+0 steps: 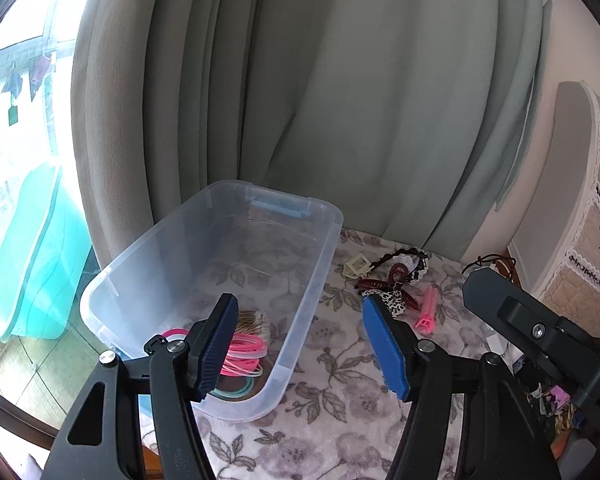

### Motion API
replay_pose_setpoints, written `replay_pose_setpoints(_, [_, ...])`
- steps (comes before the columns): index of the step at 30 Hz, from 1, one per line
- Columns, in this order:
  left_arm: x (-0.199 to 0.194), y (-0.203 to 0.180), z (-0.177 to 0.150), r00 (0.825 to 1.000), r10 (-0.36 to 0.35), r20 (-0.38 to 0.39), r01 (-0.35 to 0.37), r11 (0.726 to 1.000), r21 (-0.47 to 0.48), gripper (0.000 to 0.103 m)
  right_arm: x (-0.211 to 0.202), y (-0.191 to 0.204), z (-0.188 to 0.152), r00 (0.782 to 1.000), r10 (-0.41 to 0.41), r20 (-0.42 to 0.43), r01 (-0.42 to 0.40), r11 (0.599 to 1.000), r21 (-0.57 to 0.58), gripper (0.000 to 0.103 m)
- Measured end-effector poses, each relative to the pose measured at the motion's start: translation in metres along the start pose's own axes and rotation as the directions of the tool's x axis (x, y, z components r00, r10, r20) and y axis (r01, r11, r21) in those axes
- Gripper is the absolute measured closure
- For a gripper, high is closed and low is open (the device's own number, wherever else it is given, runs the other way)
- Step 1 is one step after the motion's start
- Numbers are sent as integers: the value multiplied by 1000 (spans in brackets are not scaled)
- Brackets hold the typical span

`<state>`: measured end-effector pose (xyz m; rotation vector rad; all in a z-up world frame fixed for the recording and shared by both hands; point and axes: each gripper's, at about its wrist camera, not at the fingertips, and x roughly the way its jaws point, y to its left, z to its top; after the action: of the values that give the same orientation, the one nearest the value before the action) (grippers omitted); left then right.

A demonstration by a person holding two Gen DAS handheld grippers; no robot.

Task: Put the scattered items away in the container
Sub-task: 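Move both tools back toward the headband, claw clip and hair roller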

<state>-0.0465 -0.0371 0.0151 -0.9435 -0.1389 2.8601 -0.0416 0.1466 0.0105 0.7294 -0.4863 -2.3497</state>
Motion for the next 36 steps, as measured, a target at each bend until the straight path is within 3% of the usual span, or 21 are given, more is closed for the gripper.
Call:
replay_pose_setpoints(17, [11, -81, -12, 997, -71, -25, 74, 985, 155, 37, -46, -64, 1, 991, -123, 60, 117, 989, 96, 48])
replay_pose_setpoints(36, [57, -109, -36, 989, -100, -110, 123, 965, 232, 37, -34, -139, -14, 976, -217, 3, 209, 940, 270, 39])
